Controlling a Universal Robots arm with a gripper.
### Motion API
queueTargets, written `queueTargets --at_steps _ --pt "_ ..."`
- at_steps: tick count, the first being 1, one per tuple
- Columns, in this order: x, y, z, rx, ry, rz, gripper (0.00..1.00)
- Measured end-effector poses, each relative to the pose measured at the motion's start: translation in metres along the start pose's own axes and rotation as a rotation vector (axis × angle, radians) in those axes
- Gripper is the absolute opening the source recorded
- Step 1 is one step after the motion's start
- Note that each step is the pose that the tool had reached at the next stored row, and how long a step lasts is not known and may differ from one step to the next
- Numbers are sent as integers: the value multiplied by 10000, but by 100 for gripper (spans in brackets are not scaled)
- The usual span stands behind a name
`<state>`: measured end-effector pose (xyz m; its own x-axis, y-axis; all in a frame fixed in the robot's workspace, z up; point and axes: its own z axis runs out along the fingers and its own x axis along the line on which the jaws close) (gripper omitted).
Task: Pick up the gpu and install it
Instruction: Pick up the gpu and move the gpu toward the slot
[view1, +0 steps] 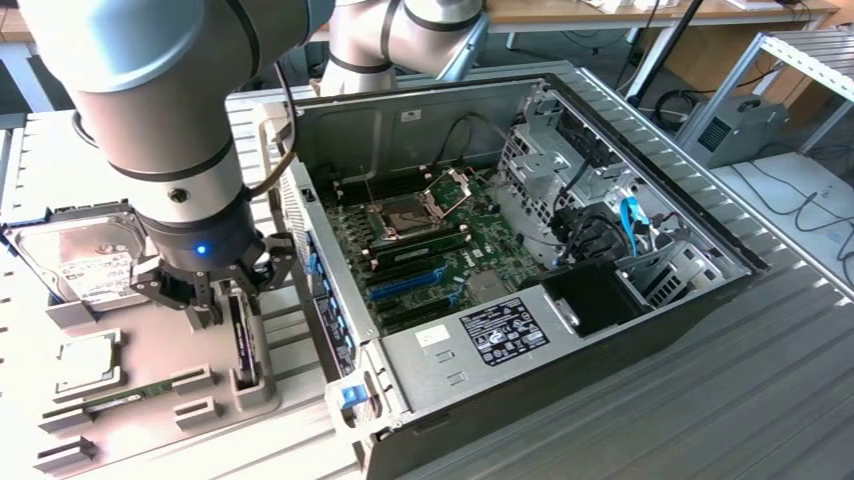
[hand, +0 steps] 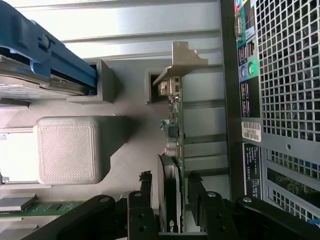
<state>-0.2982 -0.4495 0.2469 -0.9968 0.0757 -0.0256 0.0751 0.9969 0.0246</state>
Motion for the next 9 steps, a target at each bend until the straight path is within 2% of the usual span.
queueTargets --at_steps 9 --pt "4 19 48 2 1 0 42"
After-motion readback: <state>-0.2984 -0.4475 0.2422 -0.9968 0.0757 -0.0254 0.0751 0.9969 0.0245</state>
